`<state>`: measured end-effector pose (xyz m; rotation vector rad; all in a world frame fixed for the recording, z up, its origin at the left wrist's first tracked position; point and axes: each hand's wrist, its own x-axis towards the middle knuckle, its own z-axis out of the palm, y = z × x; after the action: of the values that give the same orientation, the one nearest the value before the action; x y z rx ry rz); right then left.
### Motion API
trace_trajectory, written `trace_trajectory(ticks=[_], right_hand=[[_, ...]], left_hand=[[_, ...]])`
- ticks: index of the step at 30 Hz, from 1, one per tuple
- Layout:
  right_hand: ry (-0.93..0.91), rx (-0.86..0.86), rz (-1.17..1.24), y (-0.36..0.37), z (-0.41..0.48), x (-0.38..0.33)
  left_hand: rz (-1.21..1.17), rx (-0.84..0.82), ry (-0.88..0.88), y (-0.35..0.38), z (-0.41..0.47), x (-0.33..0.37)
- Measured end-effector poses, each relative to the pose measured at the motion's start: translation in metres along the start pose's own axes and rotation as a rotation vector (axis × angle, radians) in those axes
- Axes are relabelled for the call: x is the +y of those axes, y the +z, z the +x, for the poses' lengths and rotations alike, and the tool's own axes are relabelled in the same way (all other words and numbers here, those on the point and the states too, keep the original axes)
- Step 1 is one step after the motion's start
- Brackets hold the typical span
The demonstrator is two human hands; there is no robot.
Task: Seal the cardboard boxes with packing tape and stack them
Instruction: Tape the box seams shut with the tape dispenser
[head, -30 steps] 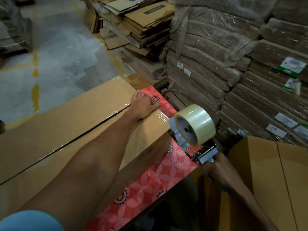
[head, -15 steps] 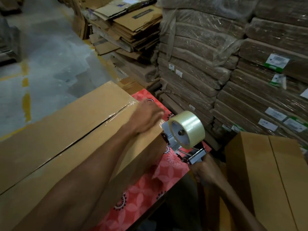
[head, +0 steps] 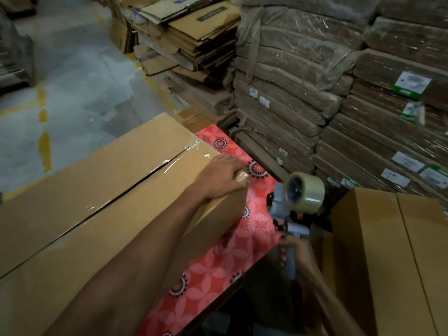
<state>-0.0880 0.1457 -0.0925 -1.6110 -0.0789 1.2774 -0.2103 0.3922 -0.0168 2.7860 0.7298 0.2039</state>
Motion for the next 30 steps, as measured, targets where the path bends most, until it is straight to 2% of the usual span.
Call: trace_trajectory(ticks=[2,6,10,14,17,19,21,22,23,24,26,28,30], right_hand=[[-0.122,0.092,-0.080,0.001,0.019,-0.011],[-0.243,0.266,-0.690,0.005,0.059,-0.034],[-0.315,0.195,-0.937,0.001,0.096,-0.025],[-0.356,0.091,-1.299,0.011,0.096,-0.019],[-0.291,0.050,-1.306,0.013,0.091,-0.024],[-0.288,0.150,-1.366,0.015,0.089,-0.039],[-0.449,0.374,-1.527,0.029,0.081,-0.073],[-0.597,0.442,-1.518,0.040,0.076,-0.092],[-0.765,0.437,-1.463,0.058,0.067,-0.113],[-0.927,0.386,-1.366,0.080,0.060,-0.134],[-1.125,0.185,-1.212,0.129,0.053,-0.164],[-1.201,-0.032,-1.216,0.184,0.057,-0.179],[-1.211,-0.186,-1.308,0.238,0.069,-0.181]], left_hand=[[-0.016,0.017,-0.058,0.003,0.002,0.007],[-0.006,0.074,-0.097,0.006,-0.008,0.023],[-0.002,0.064,-0.115,0.008,-0.025,0.023],[-0.022,0.063,-0.115,0.013,-0.028,0.022],[-0.115,0.032,-0.044,0.002,-0.034,0.022],[-0.217,0.040,-0.034,-0.012,-0.038,0.011],[-0.238,0.174,-0.100,-0.024,-0.039,-0.015],[-0.231,0.237,-0.164,-0.029,-0.038,-0.032],[-0.221,0.273,-0.245,-0.032,-0.038,-0.052],[-0.197,0.286,-0.317,-0.038,-0.037,-0.071],[-0.125,0.236,-0.445,-0.047,-0.035,-0.108],[-0.070,0.170,-0.535,-0.057,-0.032,-0.140],[-0.020,0.121,-0.553,-0.062,-0.028,-0.164]])
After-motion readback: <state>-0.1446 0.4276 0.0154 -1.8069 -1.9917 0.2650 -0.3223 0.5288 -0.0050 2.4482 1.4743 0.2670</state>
